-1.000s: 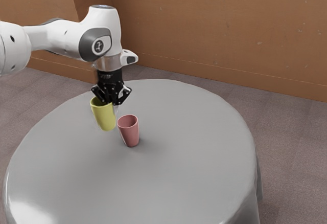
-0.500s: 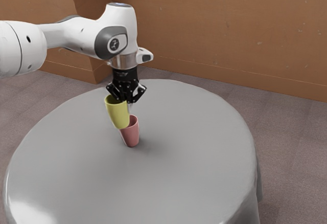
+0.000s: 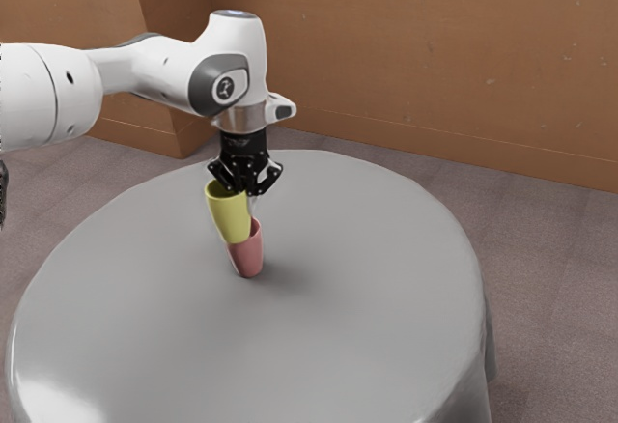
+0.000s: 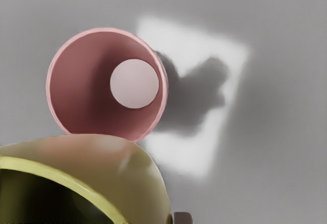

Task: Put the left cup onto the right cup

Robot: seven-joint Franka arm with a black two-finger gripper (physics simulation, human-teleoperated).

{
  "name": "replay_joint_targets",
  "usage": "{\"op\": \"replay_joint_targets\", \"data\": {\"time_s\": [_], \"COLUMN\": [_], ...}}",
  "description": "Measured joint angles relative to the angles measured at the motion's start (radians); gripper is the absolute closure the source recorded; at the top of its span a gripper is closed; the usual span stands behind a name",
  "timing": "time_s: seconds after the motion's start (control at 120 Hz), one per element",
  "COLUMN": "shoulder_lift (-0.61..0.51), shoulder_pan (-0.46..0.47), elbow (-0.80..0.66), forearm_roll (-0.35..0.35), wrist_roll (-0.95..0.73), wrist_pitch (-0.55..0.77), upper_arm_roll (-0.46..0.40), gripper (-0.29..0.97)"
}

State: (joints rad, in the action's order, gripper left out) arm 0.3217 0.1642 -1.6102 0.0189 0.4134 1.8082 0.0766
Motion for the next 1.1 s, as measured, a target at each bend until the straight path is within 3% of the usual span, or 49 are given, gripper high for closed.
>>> {"op": "replay_joint_targets", "data": {"time_s": [1.1], "shoulder_lift": [0.08], "shoulder_pan": [-0.022], "elbow": [0.083], "forearm_roll": [0.002], "wrist_roll": [0.007], "wrist_pitch": [0.022], "upper_arm_roll": [0.011], "gripper": [0.78]}}
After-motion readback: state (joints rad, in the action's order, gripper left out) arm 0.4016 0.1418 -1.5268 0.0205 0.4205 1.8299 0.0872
